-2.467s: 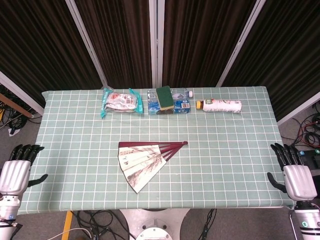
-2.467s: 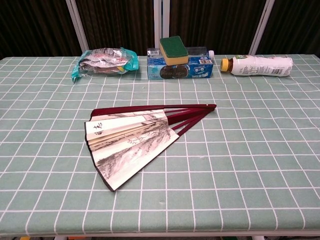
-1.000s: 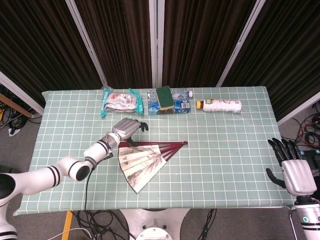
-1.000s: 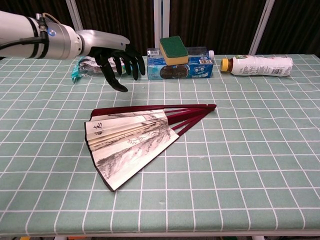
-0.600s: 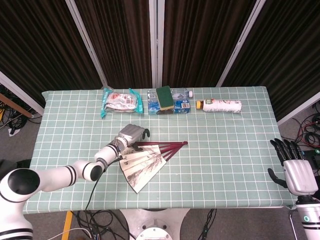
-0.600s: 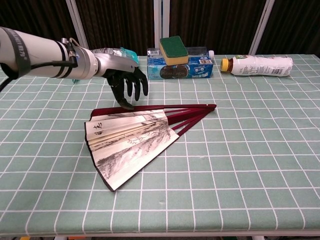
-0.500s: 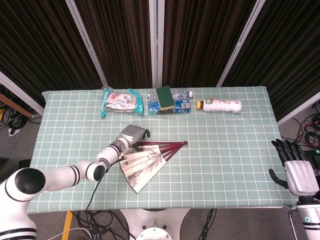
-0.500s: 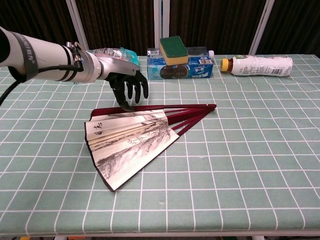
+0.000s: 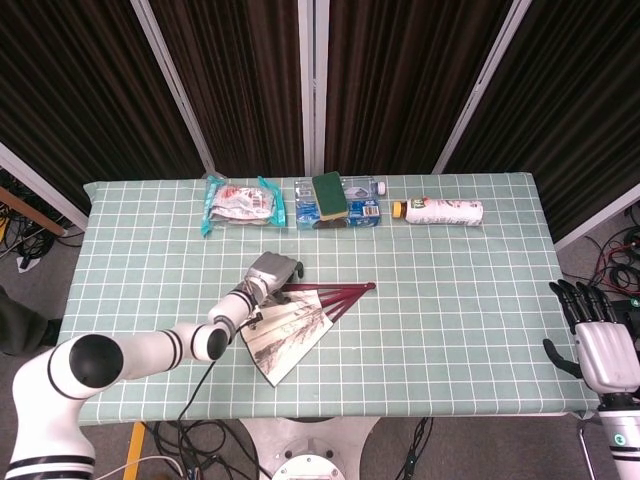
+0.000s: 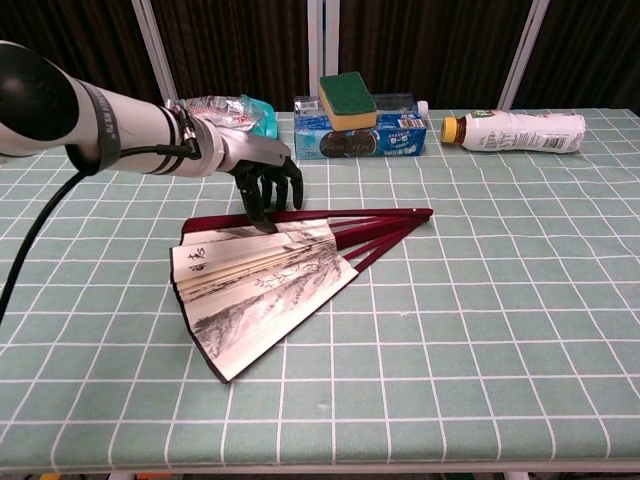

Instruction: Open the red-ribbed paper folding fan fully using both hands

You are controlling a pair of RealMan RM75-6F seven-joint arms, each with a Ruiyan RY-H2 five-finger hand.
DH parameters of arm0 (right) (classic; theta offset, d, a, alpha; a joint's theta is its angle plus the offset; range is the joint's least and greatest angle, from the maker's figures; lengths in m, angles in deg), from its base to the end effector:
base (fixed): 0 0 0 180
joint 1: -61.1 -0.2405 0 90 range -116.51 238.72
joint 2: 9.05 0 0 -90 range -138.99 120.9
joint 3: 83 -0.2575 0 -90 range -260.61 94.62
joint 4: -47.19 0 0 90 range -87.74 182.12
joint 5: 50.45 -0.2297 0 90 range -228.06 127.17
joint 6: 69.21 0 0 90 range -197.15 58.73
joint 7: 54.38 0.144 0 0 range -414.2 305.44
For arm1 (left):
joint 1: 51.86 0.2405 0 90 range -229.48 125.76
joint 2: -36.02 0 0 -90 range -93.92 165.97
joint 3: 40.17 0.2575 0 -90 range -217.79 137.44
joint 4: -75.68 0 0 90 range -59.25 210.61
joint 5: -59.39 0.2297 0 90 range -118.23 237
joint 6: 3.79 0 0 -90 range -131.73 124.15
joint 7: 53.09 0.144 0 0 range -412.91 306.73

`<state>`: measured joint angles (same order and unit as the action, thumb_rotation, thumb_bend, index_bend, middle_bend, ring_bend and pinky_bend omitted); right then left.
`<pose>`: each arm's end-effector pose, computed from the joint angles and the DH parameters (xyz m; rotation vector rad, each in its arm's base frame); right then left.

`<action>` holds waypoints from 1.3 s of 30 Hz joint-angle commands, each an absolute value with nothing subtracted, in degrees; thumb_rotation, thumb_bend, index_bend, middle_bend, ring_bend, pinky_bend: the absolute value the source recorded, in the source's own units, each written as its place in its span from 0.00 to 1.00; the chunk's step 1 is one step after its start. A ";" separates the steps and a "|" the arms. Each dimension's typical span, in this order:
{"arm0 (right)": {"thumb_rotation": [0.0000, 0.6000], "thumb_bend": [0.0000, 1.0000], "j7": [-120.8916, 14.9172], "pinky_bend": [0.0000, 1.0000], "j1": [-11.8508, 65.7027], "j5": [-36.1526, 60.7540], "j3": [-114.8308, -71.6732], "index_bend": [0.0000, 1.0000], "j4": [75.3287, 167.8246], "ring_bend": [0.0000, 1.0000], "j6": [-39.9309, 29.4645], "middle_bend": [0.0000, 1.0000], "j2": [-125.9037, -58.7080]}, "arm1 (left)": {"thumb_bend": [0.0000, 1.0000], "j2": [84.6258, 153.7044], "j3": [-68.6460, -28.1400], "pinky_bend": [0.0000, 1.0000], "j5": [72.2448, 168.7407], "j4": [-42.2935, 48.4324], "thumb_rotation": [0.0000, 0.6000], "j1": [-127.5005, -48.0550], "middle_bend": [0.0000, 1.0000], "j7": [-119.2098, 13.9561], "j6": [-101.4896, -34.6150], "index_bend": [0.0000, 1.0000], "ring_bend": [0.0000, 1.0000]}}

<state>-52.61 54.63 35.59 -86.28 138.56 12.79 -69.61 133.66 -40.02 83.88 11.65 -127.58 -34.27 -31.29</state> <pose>-0.3264 -0.1943 0.1588 1.4343 -0.8811 0.8657 -0.0789 0.4185 -0.1141 -2.1090 -1.1919 -0.5110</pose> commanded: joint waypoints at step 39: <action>1.00 0.24 -50.54 0.00 53.85 37.13 -86.36 0.05 139.06 0.00 12.07 0.07 -67.94 | 0.31 118.21 -45.89 0.65 104.15 -11.37 1.00 -117.66 0.67 -40.36 -46.19 0.64 0.65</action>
<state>-50.73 54.03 36.94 -86.39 138.95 12.25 -68.10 124.36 -43.88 99.59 -4.55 -121.04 -36.95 -42.61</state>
